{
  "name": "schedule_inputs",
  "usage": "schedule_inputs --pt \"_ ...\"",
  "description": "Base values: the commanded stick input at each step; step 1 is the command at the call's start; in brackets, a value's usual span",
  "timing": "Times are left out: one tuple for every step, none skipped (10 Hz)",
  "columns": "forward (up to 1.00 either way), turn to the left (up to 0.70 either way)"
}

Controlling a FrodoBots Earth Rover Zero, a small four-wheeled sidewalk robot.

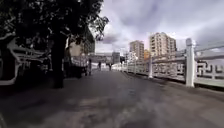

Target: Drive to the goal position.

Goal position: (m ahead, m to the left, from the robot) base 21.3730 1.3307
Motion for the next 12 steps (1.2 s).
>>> schedule_inputs --pt "0.7 0.0" --pt "0.7 0.0" --pt "0.7 0.0" --pt "0.7 0.0" --pt "0.7 0.0" --pt "0.7 0.0" --pt "0.7 0.0" --pt "0.7 0.0" --pt "0.7 0.0" --pt "0.7 0.0" --pt "0.7 0.0" --pt "0.7 0.0"
